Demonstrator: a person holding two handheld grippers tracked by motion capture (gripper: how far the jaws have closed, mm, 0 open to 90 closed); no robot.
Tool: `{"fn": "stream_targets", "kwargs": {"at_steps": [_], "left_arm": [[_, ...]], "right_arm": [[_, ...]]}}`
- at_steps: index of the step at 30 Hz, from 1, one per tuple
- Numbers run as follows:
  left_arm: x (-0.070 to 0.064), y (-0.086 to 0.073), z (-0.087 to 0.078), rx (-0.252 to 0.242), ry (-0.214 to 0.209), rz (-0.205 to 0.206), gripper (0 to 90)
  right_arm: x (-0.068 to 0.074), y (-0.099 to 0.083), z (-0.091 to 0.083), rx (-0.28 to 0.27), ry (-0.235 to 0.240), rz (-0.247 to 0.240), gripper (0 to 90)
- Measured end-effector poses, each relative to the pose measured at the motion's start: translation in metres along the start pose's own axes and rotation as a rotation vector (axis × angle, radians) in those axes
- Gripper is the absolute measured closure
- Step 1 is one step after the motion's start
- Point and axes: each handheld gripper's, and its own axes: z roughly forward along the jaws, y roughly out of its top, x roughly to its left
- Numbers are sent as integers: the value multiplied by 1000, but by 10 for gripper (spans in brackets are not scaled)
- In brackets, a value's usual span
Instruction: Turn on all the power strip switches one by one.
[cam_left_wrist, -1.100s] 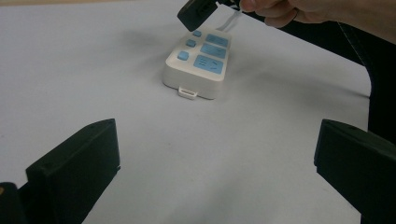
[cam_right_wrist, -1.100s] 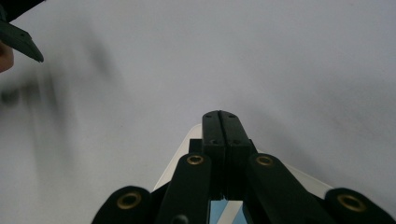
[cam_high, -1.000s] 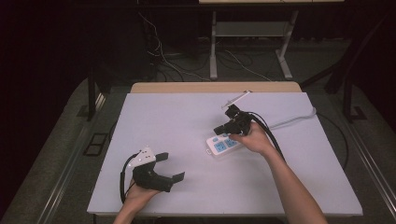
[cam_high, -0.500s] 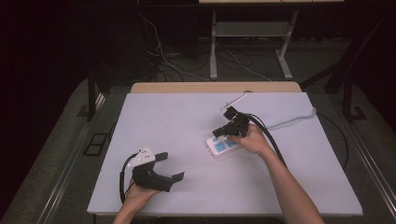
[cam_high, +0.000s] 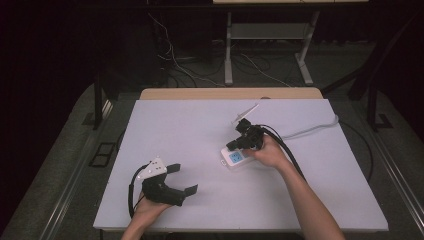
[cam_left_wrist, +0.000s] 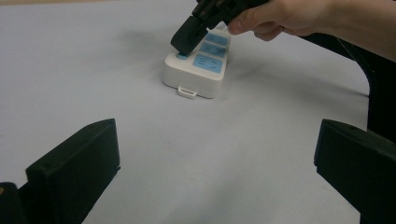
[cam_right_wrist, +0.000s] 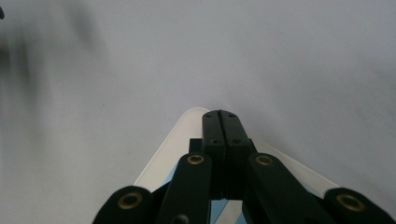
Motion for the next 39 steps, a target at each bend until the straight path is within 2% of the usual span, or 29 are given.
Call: {"fn": "stream_targets", "kwargs": {"at_steps": [4,5,8,11,13,20,22,25,32,39], "left_arm": [[-1,0,0,1,-1,2,0],[-1,0,0,2,-1,6,0],[-2,-1,0,4,-2,10,0],[-3,-1,-1,-2,0,7,0],[-3,-1,-1,-1,1,8,0],[-2,-1,-2,-3,2,7,0],[-2,-1,-2,-4,1,4,0],[0,-1,-1,-4,1,2,0],[-1,-1,-2,-7,-1,1,0],[0,0,-2,-6,-2,0,0]], "right_arm": [[1,0,1,9,-8,-12,900],[3,2,1,24,-25,-39,900],[5,3,2,31,-37,-58,900],[6,2,2,31,-42,-62,900],[9,3,3,35,-65,-84,900],[8,2,2,28,-60,-68,900],[11,2,3,27,-84,-95,900],[15,2,4,26,-77,-104,900],[10,2,3,12,-43,-60,900],[8,4,-11,-26,-23,-42,900]]}}
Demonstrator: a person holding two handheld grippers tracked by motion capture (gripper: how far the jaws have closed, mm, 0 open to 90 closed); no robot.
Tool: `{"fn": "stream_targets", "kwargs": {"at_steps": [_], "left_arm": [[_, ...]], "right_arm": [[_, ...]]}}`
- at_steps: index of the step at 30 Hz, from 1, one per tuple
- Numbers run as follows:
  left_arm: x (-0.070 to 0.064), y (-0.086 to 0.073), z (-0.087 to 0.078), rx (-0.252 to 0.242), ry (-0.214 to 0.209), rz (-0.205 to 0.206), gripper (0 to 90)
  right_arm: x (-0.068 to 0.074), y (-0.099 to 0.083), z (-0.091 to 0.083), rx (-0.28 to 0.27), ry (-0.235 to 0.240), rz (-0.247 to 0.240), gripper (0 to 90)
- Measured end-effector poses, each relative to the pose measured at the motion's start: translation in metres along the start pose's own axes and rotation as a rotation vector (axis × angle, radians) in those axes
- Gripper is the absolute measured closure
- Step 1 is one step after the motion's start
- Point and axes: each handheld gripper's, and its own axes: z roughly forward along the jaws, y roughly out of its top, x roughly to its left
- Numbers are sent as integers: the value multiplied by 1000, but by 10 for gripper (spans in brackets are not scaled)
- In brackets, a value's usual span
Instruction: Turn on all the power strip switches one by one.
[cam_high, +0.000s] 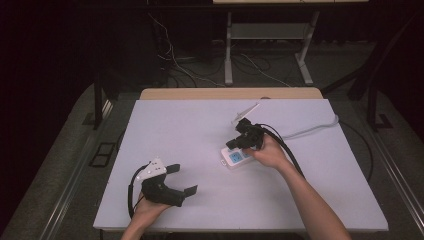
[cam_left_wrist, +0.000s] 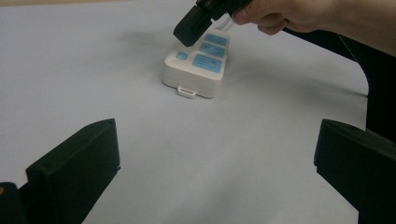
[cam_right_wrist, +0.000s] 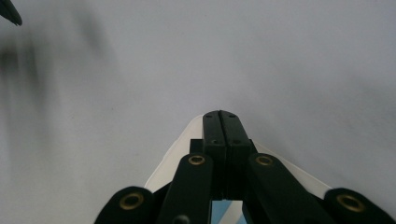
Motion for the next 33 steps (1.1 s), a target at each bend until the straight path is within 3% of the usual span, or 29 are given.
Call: {"fn": "stream_targets", "kwargs": {"at_steps": [14,24,33], "left_arm": [[0,0,0,0,1,-1,0],[1,0,0,1,1,-2,0],[1,0,0,-2,3,-3,0]], "right_arm": [[-21,-7,-41,-62,-38,57,900],[-32,-10,-42,-78,-27,83,900],[-42,-14,-32,-49,-9,98,900]]}}
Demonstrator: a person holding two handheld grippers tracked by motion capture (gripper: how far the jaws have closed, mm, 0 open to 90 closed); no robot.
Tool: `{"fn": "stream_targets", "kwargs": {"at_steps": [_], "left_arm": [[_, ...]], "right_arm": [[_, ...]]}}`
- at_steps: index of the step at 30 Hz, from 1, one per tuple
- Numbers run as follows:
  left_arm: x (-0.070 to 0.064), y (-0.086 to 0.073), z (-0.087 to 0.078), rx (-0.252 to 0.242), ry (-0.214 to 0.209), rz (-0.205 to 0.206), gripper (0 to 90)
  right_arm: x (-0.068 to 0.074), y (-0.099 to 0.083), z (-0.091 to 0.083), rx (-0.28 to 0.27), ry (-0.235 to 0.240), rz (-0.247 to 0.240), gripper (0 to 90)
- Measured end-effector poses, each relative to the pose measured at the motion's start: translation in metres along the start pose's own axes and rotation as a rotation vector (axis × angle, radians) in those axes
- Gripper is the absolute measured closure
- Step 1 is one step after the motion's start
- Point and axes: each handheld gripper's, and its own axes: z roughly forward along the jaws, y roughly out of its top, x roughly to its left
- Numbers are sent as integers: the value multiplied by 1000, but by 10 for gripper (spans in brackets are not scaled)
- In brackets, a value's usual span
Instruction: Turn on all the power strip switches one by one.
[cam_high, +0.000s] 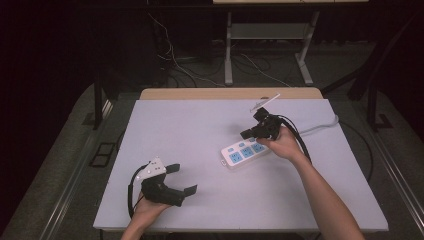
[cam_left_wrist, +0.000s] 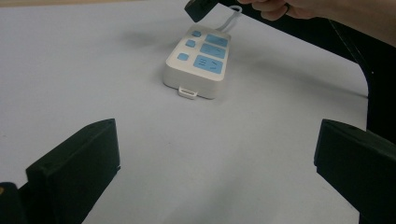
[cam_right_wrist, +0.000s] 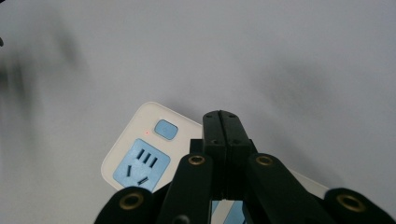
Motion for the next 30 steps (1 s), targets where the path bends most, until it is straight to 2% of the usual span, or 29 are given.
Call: {"fn": "stream_targets", "kwargs": {"at_steps": [13,17,26,30], "left_arm": [[0,0,-1,-1,2,1,0],[0,0,0,0,-1,2,0],[1,0,0,5,0,1,0],[0,0,0,5,1,0,0]], "right_arm": [[-6,-4,10,32,19,13,900],[-4,-5,16,56,22,10,900],[-3,-7,21,63,26,14,900],[-3,-6,21,66,8,5,900]]}}
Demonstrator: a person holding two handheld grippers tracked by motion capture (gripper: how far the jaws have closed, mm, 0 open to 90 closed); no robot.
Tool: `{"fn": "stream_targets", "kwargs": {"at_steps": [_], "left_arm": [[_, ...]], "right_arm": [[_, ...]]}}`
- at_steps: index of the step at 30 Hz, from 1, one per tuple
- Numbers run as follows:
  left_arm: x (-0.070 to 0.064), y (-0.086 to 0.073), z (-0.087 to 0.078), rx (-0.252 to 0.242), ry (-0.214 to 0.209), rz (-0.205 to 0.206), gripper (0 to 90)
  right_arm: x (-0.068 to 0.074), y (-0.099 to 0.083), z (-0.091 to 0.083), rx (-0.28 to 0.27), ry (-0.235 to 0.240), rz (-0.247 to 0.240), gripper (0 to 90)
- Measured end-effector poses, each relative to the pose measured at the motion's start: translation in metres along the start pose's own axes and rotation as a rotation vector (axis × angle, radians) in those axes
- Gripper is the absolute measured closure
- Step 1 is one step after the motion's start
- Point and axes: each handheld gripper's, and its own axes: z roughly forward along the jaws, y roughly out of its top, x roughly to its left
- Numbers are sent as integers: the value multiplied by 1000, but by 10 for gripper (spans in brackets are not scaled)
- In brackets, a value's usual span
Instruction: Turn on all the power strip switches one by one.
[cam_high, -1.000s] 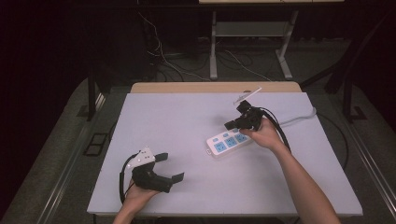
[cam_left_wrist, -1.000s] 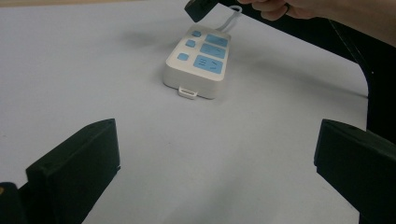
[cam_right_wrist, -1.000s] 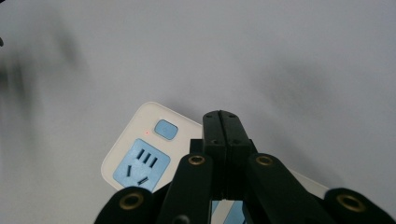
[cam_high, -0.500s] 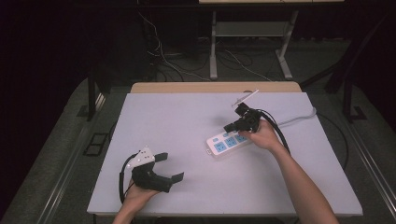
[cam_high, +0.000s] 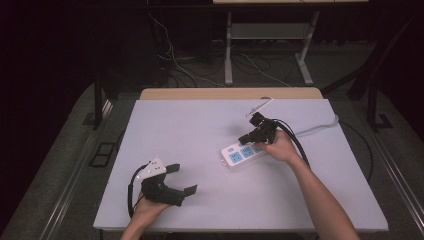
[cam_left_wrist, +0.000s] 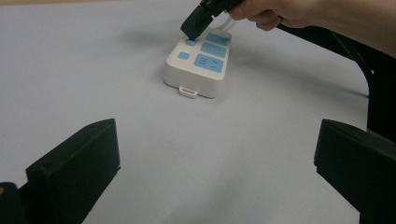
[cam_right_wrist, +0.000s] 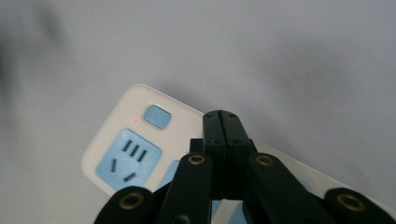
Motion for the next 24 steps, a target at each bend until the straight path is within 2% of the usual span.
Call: {"fn": "stream_targets", "kwargs": {"at_steps": [2,8,16,21,24], "left_arm": [[0,0,0,2,1,-1,0],[0,0,0,3,3,3,0],[-1,0,1,8,5,5,0],[-1,0,0,8,6,7,0],[0,0,1,9,5,5,0]], "right_arm": [[1,0,0,3,-30,-13,900],[-3,-6,1,-41,-8,17,900],[1,-6,3,-32,-45,-13,900],[7,-6,4,-28,-78,-48,900],[6,-7,4,-38,-71,-40,900]]}}
